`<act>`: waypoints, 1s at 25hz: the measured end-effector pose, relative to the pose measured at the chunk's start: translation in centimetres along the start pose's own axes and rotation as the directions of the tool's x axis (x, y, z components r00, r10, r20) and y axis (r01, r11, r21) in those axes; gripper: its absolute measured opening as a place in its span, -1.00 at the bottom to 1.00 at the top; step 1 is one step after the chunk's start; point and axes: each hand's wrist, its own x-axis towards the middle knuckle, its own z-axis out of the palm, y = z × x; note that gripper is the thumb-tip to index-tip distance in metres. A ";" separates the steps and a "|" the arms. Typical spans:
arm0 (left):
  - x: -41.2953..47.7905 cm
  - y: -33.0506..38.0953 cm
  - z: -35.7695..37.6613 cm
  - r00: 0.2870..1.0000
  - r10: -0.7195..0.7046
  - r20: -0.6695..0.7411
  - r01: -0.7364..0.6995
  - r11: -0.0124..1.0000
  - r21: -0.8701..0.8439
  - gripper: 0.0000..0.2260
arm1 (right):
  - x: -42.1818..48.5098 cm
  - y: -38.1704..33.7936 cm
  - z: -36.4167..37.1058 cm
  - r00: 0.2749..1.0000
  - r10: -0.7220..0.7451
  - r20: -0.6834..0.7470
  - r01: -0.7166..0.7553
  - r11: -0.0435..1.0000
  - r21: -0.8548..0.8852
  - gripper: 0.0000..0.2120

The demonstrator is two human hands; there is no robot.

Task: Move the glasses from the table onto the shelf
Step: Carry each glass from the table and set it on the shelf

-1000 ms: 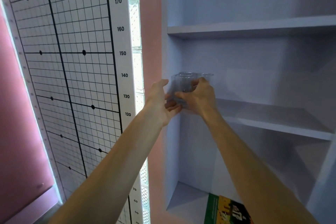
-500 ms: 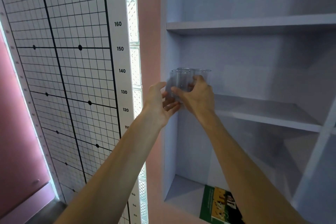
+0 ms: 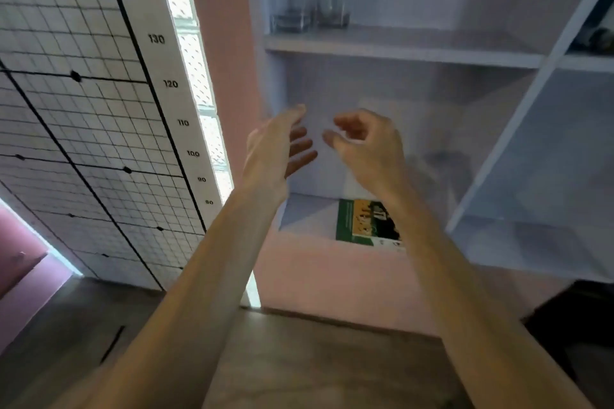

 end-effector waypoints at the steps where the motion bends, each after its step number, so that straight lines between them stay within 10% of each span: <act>1: -0.4 -1.8 0.0 1.000 -0.024 0.019 0.023 0.999 0.035 -0.78 | -1.3 1.5 -0.2 0.999 0.047 0.006 -0.047 0.999 -0.022 -0.66; 11: -8.7 -19.8 5.6 0.908 -0.344 0.240 0.254 0.907 0.337 -0.76 | -17.9 14.4 -10.1 0.824 0.566 -0.022 -0.555 0.816 0.161 -0.56; 25: -40.9 -36.2 24.0 0.647 -0.540 0.538 0.086 0.753 0.653 -0.78 | -50.0 21.6 -37.8 0.621 0.676 -0.396 -0.580 0.737 0.348 -0.60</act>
